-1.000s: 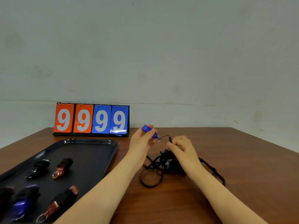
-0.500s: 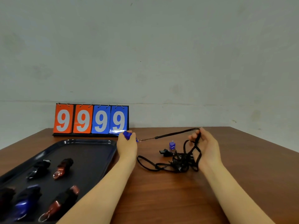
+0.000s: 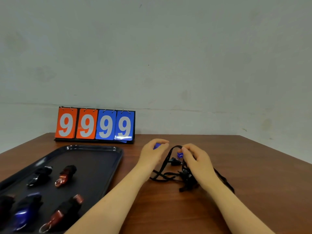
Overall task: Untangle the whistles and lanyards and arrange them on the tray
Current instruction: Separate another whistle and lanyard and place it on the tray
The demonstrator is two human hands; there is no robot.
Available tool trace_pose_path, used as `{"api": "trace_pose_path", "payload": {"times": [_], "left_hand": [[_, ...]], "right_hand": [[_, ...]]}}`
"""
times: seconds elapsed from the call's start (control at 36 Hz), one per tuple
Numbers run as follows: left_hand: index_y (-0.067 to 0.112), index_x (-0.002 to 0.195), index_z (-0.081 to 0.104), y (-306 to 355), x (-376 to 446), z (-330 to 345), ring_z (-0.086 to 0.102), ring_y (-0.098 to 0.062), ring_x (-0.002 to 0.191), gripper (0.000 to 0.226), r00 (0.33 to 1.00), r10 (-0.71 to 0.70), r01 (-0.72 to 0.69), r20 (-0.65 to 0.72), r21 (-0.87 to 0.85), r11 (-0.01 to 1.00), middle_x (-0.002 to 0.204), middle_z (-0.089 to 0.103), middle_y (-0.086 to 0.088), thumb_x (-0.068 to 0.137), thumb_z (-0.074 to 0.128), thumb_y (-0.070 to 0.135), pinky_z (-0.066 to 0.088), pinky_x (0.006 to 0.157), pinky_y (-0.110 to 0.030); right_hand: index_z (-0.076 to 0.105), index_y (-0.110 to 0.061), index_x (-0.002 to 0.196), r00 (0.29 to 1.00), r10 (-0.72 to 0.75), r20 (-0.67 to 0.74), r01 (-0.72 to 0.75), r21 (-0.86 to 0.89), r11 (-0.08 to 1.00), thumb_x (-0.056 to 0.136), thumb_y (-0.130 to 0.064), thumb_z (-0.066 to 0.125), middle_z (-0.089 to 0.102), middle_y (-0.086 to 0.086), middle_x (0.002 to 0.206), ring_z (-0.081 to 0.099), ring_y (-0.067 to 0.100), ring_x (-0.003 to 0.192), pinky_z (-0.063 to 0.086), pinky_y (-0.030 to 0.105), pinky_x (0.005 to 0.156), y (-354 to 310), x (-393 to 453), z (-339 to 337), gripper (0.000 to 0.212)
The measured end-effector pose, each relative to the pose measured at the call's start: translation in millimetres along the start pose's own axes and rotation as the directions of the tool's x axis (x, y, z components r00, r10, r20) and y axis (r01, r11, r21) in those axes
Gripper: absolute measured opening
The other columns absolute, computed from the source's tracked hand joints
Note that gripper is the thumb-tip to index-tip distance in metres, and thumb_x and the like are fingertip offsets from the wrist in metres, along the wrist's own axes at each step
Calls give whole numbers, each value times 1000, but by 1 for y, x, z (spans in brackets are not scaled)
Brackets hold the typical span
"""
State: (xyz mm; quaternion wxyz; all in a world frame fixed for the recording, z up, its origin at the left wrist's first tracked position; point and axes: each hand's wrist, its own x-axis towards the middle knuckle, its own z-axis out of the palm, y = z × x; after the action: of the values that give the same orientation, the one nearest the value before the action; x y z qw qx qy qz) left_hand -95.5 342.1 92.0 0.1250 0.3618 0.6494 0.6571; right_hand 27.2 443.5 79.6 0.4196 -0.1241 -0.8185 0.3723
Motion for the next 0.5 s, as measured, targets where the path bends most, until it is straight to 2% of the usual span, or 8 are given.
{"api": "trace_pose_path", "payload": {"times": [0.06, 0.11, 0.17, 0.22, 0.33, 0.42, 0.5], "left_hand": [[33, 109, 66, 1, -5, 2, 46, -6, 55, 18, 996, 2, -5, 84, 42, 999, 78, 63, 9, 95, 55, 35, 37, 48, -15], [30, 109, 68, 3, -8, 3, 42, -5, 48, 22, 986, -9, 4, 169, 29, 1000, 64, 63, 13, 96, 52, 39, 34, 44, -13], [31, 98, 70, 5, -12, 5, 39, -5, 46, 21, 971, 2, -12, 241, 40, 999, 62, 63, 12, 97, 51, 39, 32, 42, -13], [32, 85, 70, 5, -13, 6, 39, -5, 48, 23, 967, 5, -27, 253, 84, 996, 61, 57, 11, 97, 52, 39, 32, 44, -14], [23, 92, 71, 2, -6, 1, 38, -6, 50, 22, 993, -50, 52, 105, -17, 998, 62, 49, 10, 96, 53, 35, 30, 45, -17], [18, 96, 68, 4, 1, -9, 39, -6, 51, 19, 996, -88, 83, -13, -202, 976, 65, 50, 7, 96, 54, 31, 30, 45, -18], [16, 93, 66, 5, 4, -18, 36, -6, 47, 16, 979, -137, 65, -149, -409, 910, 64, 50, 5, 96, 54, 26, 28, 41, -19]], "right_hand": [[65, -23, 88, 1000, -1, -17, 2, 42, 999, 100, -21, 46, 57, -25, 60, 51, -7, 57, 37, 8, 56, -1, 0, -1, 23], [66, -23, 86, 999, -5, -32, 7, 57, 998, 100, -20, 47, 57, -19, 61, 50, -3, 57, 38, 11, 56, 0, 1, -2, 24], [67, -24, 87, 999, -6, -44, 8, 55, 998, 100, -21, 48, 58, -15, 63, 50, -1, 58, 39, 13, 57, 1, 1, -1, 24], [68, -24, 86, 998, 1, -58, 3, 62, 998, 99, -20, 49, 58, -14, 63, 51, -1, 57, 39, 12, 56, 2, 1, -1, 24], [70, -20, 82, 998, 43, -42, -40, 57, 998, 96, -24, 55, 62, -15, 62, 53, -4, 57, 39, 9, 55, 1, 2, -1, 20], [70, -17, 79, 997, 68, -19, -68, 43, 997, 93, -27, 59, 61, -16, 58, 54, -5, 56, 39, 9, 55, 1, 2, -2, 21], [69, -13, 77, 997, 68, -36, -66, 44, 997, 94, -27, 58, 60, -15, 58, 54, -4, 58, 40, 9, 56, 1, 2, -3, 25]]}}
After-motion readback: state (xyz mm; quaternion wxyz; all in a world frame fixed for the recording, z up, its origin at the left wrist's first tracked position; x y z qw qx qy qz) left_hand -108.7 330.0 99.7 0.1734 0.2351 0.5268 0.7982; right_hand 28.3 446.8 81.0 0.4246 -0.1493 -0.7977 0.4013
